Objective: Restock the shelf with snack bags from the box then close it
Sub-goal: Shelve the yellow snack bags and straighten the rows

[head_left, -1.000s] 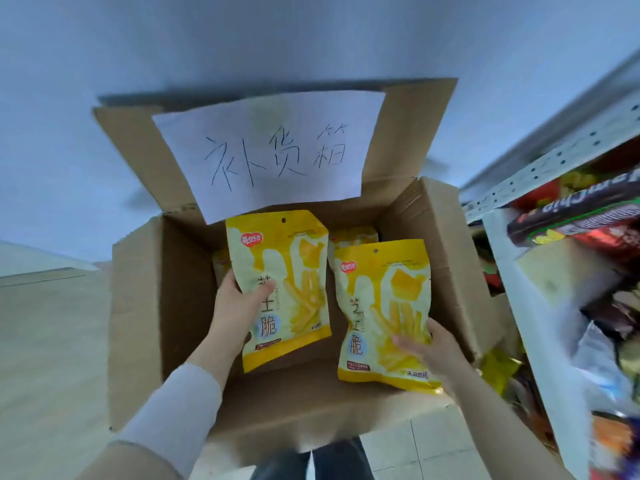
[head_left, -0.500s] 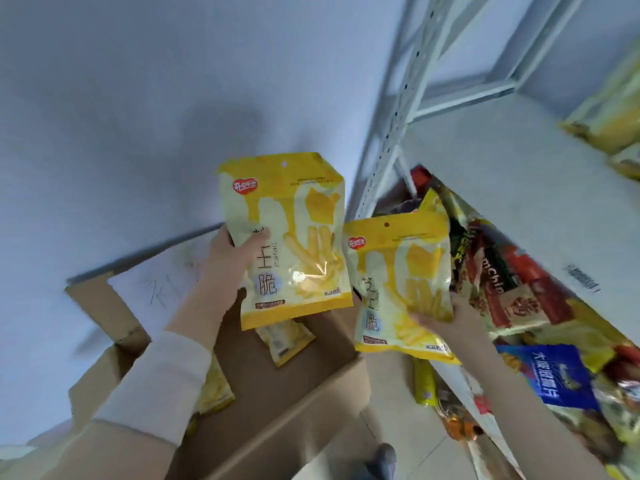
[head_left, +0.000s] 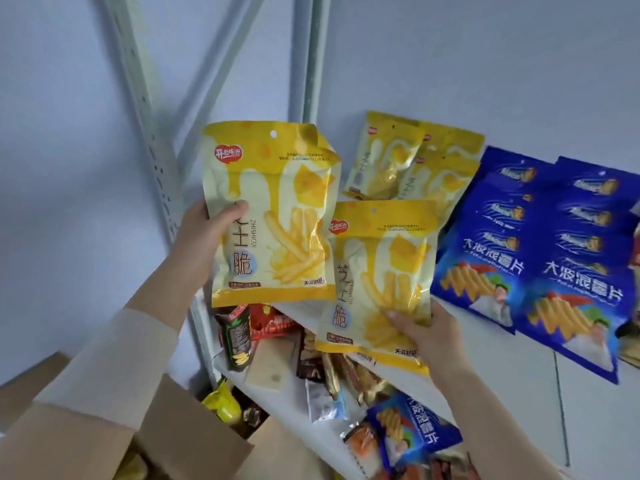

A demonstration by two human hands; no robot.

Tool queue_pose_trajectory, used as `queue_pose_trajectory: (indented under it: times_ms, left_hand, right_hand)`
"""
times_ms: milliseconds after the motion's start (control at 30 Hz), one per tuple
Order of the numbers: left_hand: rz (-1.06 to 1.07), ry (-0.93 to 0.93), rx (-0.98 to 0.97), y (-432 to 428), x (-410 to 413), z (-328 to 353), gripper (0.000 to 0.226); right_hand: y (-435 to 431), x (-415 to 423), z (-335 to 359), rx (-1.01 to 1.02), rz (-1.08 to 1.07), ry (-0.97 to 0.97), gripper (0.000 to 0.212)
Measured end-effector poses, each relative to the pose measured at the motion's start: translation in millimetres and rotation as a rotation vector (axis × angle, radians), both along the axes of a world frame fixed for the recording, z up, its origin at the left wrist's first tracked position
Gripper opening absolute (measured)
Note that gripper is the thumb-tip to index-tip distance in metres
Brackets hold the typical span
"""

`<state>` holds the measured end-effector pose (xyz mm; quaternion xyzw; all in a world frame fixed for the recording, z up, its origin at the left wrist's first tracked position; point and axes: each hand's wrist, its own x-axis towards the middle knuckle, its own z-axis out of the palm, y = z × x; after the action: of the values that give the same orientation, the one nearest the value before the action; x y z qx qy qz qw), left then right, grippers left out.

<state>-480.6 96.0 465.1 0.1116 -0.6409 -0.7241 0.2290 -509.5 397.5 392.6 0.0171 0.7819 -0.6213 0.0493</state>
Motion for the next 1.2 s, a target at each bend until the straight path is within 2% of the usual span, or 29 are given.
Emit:
queue_pose_trajectory:
  times_ms: [267,400,700,900,1067,1200]
  left_hand:
    - [-0.128,-0.064,-0.073,33.2,-140.7,-10.5,0.017]
    - [-0.185,-0.084,-0.094,29.4,-215.1,-17.1,0.015]
    - [-0.381,-0.131,-0.133,24.2,-371.0,-39.6,0.008]
    - [-0.499,-0.167,-0.102,39.7,-431.3,-57.1,0.018]
    - [-0.448,-0.209,-0.104,56.4,-450.3,-67.4,0.013]
    - [-0.383,-0.228,-0.212,65.0,-457.0,-74.5,0.015]
  right_hand:
    - [35.4,-88.5,-8.5,-0.093,-0.222,0.024,0.026]
    - [28.6,-142.3,-3.8,-0.006,-0.306,0.072,0.034]
    - [1.7,-249.1,0.0,0.065,-0.462,0.076,0.037]
    - [4.9,-283.6,-7.1,0.135,-0.577,0.062,0.042]
    - [10.7,-294.6,-11.1,0.242,-0.578,-0.015,0.043]
    - [9.8,-299.9,-8.7,0.342,-0.598,-0.032,0.05]
